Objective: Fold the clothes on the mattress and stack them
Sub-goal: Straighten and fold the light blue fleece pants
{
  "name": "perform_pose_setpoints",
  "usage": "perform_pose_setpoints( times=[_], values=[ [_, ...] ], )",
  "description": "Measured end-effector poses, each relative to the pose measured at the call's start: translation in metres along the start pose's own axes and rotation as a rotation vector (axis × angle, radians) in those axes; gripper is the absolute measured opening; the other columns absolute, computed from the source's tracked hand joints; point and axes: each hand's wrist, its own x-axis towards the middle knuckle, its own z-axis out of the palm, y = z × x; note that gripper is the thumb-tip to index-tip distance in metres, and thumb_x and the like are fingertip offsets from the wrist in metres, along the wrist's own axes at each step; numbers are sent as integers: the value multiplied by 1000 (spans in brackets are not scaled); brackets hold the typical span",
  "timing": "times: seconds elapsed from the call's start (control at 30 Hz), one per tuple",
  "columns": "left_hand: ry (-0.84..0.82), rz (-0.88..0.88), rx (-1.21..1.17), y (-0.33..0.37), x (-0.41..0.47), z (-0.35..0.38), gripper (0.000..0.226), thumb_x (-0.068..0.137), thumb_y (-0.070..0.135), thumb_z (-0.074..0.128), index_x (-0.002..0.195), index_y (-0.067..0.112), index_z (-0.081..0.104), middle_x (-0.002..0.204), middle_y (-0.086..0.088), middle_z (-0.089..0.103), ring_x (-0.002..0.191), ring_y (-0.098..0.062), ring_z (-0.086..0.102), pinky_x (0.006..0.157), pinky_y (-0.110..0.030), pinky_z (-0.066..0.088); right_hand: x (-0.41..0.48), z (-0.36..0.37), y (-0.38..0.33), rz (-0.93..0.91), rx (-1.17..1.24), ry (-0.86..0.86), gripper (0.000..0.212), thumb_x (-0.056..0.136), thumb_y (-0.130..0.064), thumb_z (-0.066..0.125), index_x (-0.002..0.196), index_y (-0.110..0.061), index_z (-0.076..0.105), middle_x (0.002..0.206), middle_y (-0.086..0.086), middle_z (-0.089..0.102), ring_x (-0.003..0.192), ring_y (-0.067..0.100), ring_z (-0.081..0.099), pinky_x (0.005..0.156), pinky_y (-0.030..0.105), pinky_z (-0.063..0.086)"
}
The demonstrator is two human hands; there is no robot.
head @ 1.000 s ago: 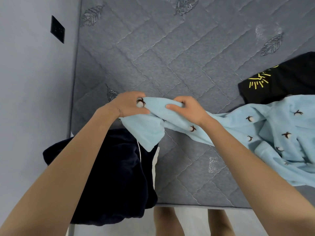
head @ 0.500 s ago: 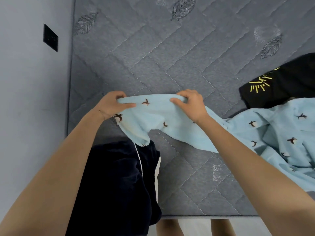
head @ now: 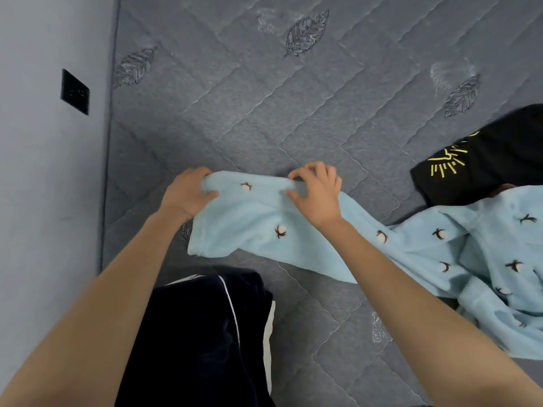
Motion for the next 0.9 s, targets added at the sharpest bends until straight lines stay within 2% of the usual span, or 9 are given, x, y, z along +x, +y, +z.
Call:
perform_pose_setpoints(
  times=[0.03,0.1,0.17,0.23,0.4,0.6,0.73,0.9],
  values=[
    [20,15,70,-1,0,7,46,88,30,66,129,17,51,131,-10,50,122,-34,46,104,-48,36,-1,1,3,0,-16,-10,34,84,-35,72,116,-25,65,124,-1,47,122,24,36,102,31,18],
    [106,66,143,2,-3,18,59,90,34,63,143,23,41,148,-9,35,137,-33,31,115,-50,16,-5,1,11,-19,-28,3,44,83,-38,72,124,-26,62,132,2,47,130,27,35,110,37,16],
    [162,117,222,9,-7,27,67,91,38,59,150,28,30,158,-9,19,146,-30,15,118,-48,0,-11,-3,20,-35,-42,0,51,83,-42,72,130,-27,58,137,3,47,135,29,33,115,42,15],
    [190,165,286,19,-9,32,70,93,44,54,153,31,20,162,-8,8,149,-28,2,118,-48,-8,-16,-6,29,-30,-66,-29,57,85,-46,69,137,-28,53,142,3,45,140,30,28,118,48,13],
    [255,265,339,50,-19,45,68,95,50,49,153,31,21,162,-5,7,149,-28,0,118,-50,-8,-30,-16,51,5,-105,-43,70,89,-54,60,149,-27,38,152,3,36,148,30,15,121,48,4],
    [298,359,359,106,-33,77,72,92,52,52,154,30,21,163,-5,4,149,-30,2,118,-53,-5,-59,-51,89,4,-119,30,88,87,-66,54,156,-30,15,163,1,17,151,27,10,122,48,4],
    [314,420,366,152,-46,108,76,90,54,54,154,29,21,163,-7,7,149,-33,6,117,-56,-1,-83,-78,126,5,-152,66,84,88,-63,55,156,-29,18,162,4,21,150,30,13,122,50,7],
    [257,465,356,215,-71,156,80,89,58,53,154,30,16,163,-7,8,149,-33,5,116,-59,1,-122,-119,183,75,-183,87,83,88,-63,55,155,-28,22,160,6,26,149,32,17,120,52,12]
  ],
)
